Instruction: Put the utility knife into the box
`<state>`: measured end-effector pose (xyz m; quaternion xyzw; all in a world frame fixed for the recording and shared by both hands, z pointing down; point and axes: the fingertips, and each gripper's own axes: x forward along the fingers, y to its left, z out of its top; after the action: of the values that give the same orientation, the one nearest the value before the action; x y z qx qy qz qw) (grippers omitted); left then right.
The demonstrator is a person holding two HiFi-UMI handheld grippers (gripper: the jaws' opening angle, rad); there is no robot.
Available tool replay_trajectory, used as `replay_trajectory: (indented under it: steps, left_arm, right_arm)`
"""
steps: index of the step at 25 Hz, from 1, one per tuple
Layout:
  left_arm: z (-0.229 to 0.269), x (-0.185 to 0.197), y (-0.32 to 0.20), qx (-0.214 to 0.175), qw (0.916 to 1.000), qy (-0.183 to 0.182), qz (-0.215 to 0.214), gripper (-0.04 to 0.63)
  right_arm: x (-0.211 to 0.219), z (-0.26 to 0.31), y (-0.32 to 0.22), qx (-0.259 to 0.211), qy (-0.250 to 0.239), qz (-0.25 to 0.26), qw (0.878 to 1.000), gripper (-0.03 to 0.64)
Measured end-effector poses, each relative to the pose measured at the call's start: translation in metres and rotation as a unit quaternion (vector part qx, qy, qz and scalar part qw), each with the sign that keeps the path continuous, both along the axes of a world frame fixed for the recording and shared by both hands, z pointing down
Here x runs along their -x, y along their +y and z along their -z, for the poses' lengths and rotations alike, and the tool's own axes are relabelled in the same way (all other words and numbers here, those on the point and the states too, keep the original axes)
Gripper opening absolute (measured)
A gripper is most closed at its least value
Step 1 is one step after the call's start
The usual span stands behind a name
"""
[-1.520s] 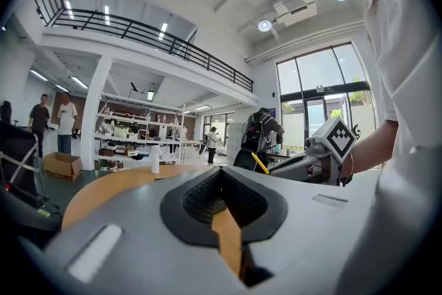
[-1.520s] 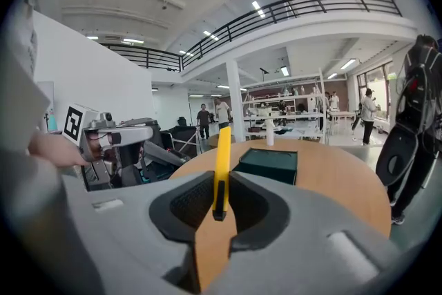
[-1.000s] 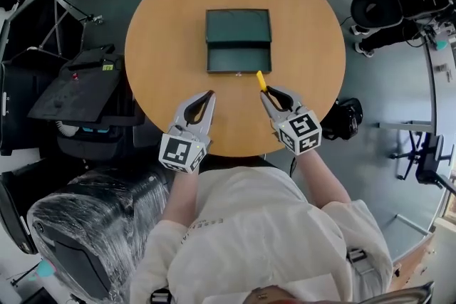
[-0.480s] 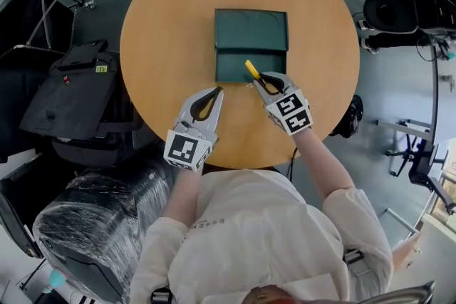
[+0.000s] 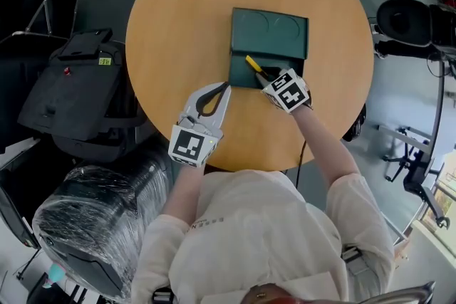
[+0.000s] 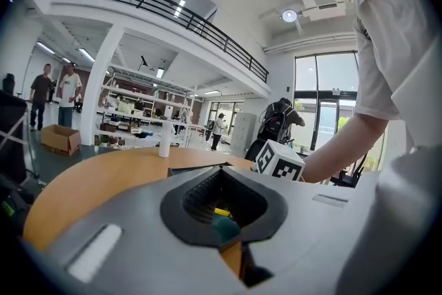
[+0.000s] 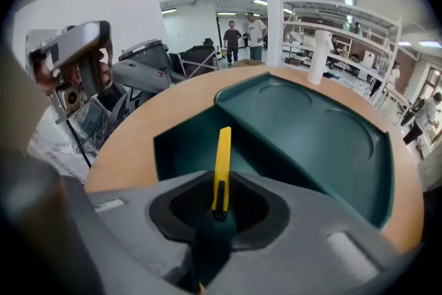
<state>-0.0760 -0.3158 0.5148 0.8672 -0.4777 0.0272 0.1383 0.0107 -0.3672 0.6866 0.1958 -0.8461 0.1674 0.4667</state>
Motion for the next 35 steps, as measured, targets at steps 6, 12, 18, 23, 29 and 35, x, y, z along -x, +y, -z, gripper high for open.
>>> replay_trajectory:
  steps: [6, 12, 18, 23, 29, 35]
  left_arm:
    - [-0.011, -0.002, 0.002, 0.013, 0.9999, 0.001, -0.003, 0.017]
    - [-0.012, -0.006, 0.012, 0.019, 0.9998, 0.007, -0.003, 0.017]
    - [0.019, -0.011, 0.016, -0.006, 1.0000, -0.007, 0.002, 0.017]
    - [0.063, -0.018, 0.026, -0.065, 0.9976, -0.014, 0.018, 0.017]
    - [0.092, -0.040, 0.059, -0.090, 0.9955, 0.005, 0.029, 0.017]
    - [0.091, -0.060, 0.094, -0.086, 0.9962, 0.007, 0.014, 0.017]
  right_arm:
    - [-0.008, -0.030, -0.001, 0.025, 0.051, 0.012, 0.998, 0.057]
    - [-0.006, -0.024, -0.001, 0.022, 0.027, -0.008, 0.999, 0.120]
    - [-0.002, 0.054, -0.004, -0.055, -0.086, -0.051, 0.993, 0.120]
    - [-0.021, 0.147, 0.020, -0.155, -0.200, -0.107, 0.962, 0.020]
    - [-0.053, 0.204, 0.070, -0.207, -0.259, -0.142, 0.933, -0.006]
    - [-0.074, 0.207, 0.107, -0.220, -0.268, -0.153, 0.926, -0.006]
